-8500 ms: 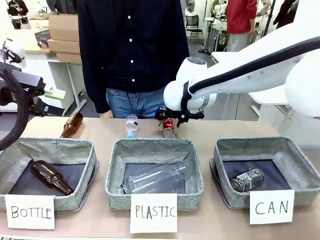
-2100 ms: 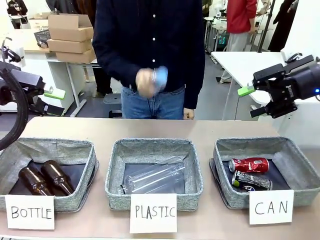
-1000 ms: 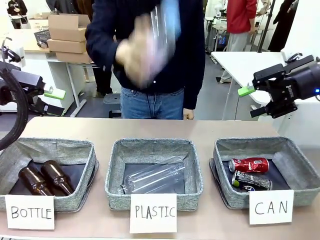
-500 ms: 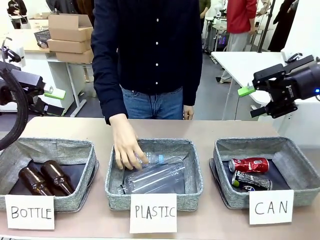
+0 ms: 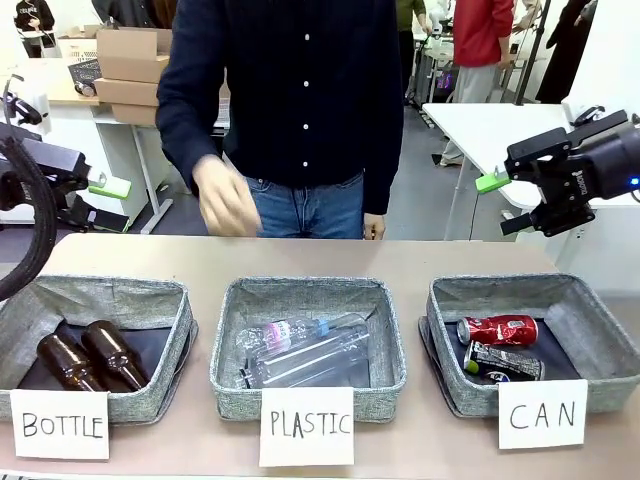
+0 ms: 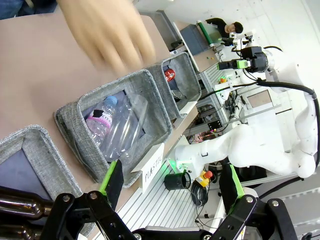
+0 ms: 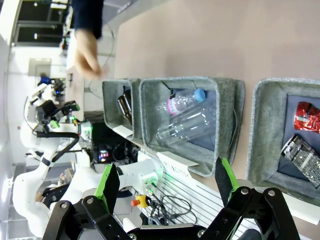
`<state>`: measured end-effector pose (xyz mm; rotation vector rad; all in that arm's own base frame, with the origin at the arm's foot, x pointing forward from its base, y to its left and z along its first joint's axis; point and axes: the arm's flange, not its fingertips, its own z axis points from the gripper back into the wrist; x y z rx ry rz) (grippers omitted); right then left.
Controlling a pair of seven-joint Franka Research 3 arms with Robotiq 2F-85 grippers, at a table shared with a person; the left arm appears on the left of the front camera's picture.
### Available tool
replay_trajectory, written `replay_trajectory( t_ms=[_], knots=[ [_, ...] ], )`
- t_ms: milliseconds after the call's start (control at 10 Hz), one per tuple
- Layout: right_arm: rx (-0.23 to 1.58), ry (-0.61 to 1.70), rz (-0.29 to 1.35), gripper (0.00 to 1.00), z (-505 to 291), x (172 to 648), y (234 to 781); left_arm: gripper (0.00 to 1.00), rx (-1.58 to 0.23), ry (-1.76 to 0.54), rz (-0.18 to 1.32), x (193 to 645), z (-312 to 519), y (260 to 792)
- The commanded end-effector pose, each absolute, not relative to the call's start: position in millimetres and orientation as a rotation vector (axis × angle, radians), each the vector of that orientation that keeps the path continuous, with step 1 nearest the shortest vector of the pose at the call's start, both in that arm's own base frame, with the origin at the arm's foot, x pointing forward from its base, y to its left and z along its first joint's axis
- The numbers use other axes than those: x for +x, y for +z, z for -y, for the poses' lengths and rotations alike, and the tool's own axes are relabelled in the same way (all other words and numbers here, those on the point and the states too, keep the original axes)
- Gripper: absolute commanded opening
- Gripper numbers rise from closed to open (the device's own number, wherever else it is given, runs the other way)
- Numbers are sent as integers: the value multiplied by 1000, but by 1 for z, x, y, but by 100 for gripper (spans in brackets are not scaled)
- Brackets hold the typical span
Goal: Sort the can waste into the basket.
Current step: Pick up the can waste from the table and place it in the right Fabric basket.
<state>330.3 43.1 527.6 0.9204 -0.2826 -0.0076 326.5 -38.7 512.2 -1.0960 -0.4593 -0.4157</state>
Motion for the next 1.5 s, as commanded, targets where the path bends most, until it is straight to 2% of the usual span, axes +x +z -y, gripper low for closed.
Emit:
replay_trajectory(
  t_ms=[0,1400],
  knots=[
    [919,22,293,100,-41,332,529,100,-1102,-418,467,327,38,512],
    [919,22,293,100,-41,332,529,100,-1102,-418,467,327,38,512]
  ],
)
